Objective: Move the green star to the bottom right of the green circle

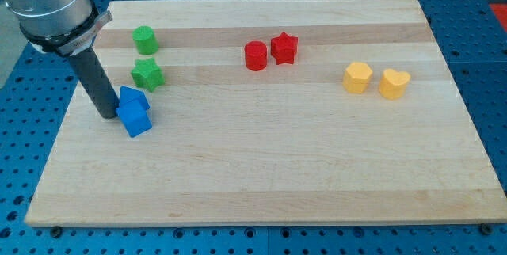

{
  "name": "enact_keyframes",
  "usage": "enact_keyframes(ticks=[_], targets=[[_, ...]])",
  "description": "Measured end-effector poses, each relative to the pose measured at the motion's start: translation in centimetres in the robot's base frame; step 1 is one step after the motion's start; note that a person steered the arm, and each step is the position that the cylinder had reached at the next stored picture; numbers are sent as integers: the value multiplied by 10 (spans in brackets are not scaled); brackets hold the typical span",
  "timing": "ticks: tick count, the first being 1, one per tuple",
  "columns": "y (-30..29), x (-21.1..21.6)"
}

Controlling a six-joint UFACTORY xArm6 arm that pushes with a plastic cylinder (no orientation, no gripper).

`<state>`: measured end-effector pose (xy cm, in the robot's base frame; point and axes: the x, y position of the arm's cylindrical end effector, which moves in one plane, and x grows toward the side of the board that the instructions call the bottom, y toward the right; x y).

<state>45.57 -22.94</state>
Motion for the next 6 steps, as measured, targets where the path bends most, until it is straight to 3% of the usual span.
enact_keyframes(ticks=[1,2,4,6], targets=[[-33,-45],[-10,-60],[34,38],[50,-41]])
